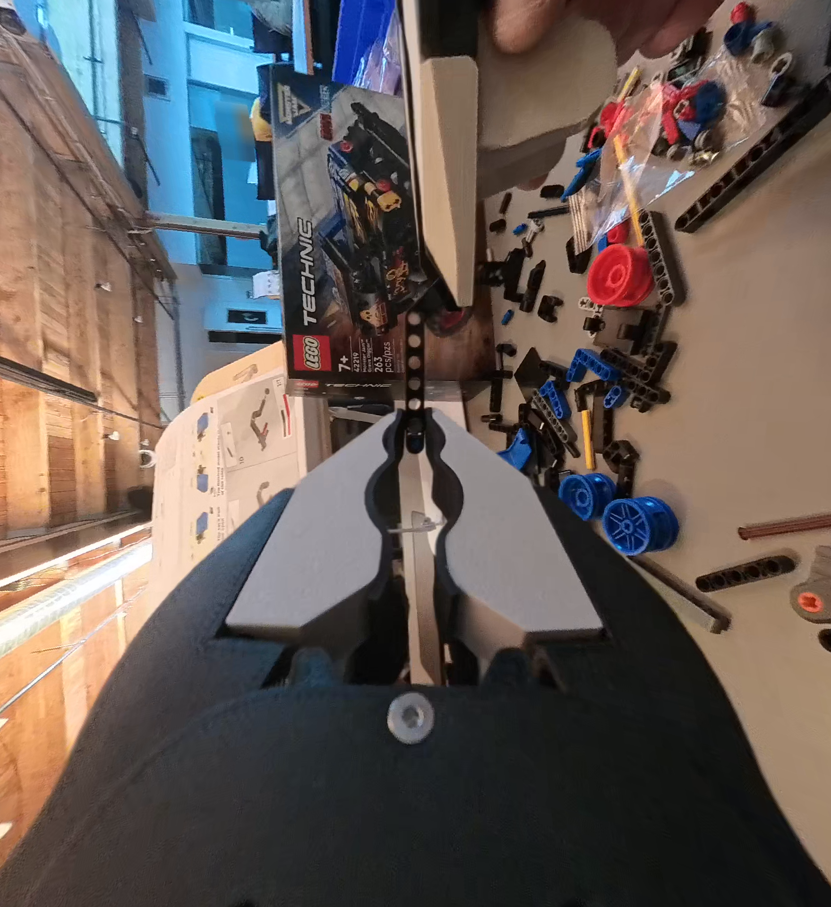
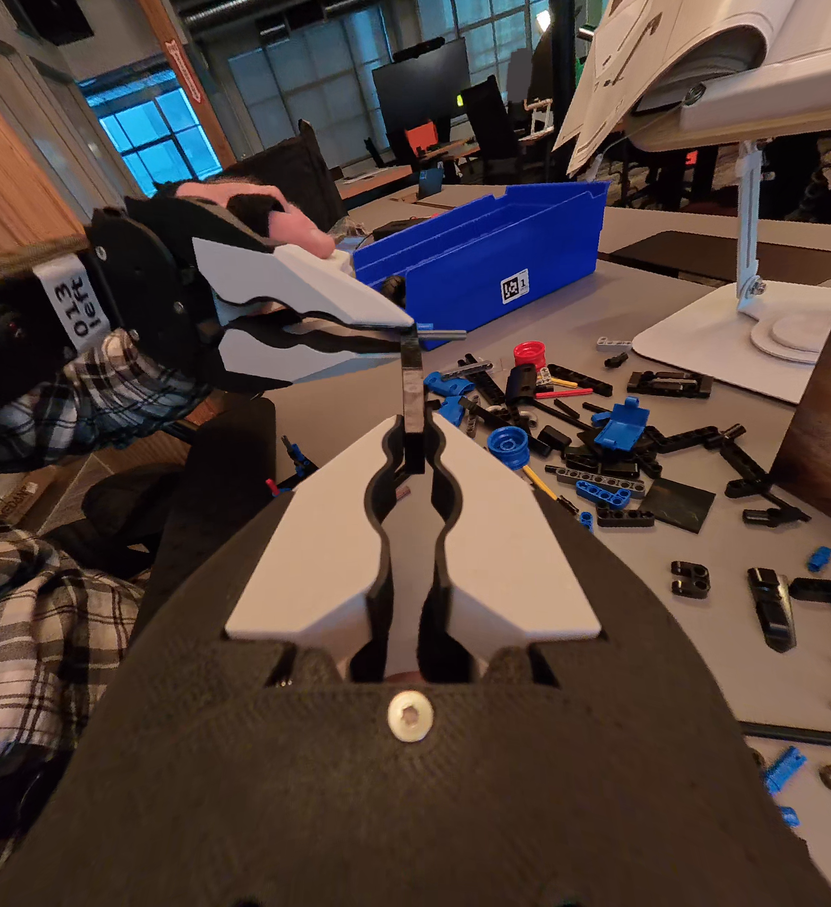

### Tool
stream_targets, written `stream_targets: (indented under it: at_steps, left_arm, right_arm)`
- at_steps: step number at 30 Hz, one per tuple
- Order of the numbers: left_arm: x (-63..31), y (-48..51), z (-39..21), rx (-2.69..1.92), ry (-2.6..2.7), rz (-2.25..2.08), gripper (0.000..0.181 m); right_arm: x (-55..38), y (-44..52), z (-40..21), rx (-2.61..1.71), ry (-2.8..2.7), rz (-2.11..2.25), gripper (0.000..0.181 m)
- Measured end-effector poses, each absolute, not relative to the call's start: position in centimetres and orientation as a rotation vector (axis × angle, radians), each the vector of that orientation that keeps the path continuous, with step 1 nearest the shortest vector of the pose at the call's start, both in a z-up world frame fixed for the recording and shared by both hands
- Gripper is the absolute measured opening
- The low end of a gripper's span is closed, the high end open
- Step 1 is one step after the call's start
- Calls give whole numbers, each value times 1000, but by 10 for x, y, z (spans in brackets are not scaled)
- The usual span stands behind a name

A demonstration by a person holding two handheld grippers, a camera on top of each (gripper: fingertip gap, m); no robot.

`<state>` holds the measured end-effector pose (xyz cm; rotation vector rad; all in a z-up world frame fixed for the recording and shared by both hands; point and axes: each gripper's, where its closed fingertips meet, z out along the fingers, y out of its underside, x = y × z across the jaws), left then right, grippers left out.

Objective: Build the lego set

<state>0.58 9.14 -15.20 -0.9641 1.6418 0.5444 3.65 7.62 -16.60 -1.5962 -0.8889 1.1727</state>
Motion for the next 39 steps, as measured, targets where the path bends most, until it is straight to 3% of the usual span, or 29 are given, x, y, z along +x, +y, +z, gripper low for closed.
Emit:
stream_targets:
  at_steps: [23, 29, 32, 39]
  left_arm:
    - [8, 88, -144, -808, 1473, 634, 0]
    - [1, 95, -145, -912, 1433, 554, 26]
    - [-9, 100, -157, -997, 1430, 499, 32]
    - [-7, 101, -181, -1035, 1474, 483, 35]
  right_arm:
    - [42, 85, -162, -1600, -818, 1112, 5]
    - [41, 87, -163, -1503, -1017, 645, 5]
    - [38, 87, -174, -1416, -1201, 271, 5]
    - [31, 87, -184, -1342, -1297, 50, 5]
